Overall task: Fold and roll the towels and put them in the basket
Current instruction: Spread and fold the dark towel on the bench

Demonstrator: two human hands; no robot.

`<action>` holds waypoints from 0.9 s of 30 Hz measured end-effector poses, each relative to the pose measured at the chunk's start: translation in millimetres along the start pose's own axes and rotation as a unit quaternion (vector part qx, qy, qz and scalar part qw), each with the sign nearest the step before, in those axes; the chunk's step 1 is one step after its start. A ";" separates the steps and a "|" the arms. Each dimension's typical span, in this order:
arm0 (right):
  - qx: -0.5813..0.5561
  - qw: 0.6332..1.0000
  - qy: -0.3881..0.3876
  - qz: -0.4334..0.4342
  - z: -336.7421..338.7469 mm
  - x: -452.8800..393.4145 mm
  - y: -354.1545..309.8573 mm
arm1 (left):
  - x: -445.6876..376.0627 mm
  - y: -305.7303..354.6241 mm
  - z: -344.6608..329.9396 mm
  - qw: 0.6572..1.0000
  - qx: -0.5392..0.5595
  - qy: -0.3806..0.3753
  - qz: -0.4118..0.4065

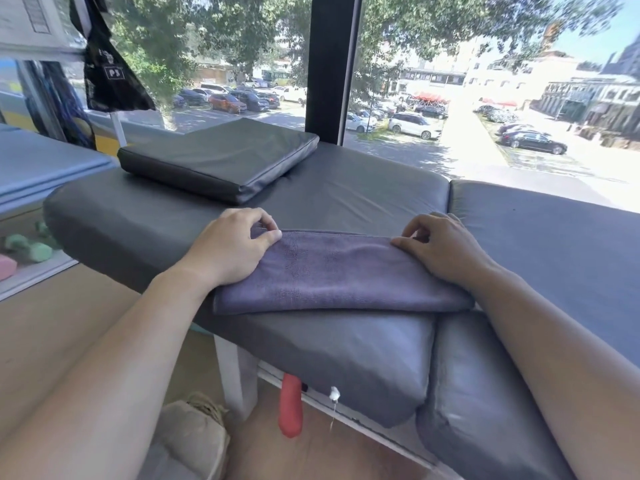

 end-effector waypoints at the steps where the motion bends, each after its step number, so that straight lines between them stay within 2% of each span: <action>1: 0.000 1.000 0.003 -0.004 0.6 -1.3 0.7 | -1.5 -0.1 -2.4 1.000 -0.002 -0.008 -0.003; 8: -0.021 0.997 -0.038 -0.065 -5.0 -0.4 21.6 | -5.8 -3.0 -7.2 0.998 -0.045 -0.022 0.025; 14: -0.043 0.996 0.024 -0.069 7.4 0.2 17.3 | -10.9 -11.3 -8.1 0.996 -0.073 -0.029 0.047; 27: -0.043 0.995 -0.010 -0.085 -4.4 -0.2 21.8 | -16.5 -12.5 -7.6 0.995 -0.088 0.023 0.035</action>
Point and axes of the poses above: each hand's wrist, its own x-axis away from the middle knuckle, its own z-axis out of the back of the hand, y = z × x, the point moved 10 cm from there along -x, towards the middle knuckle, and after that the axes turned 12 degrees about y, right-handed, at the moved point
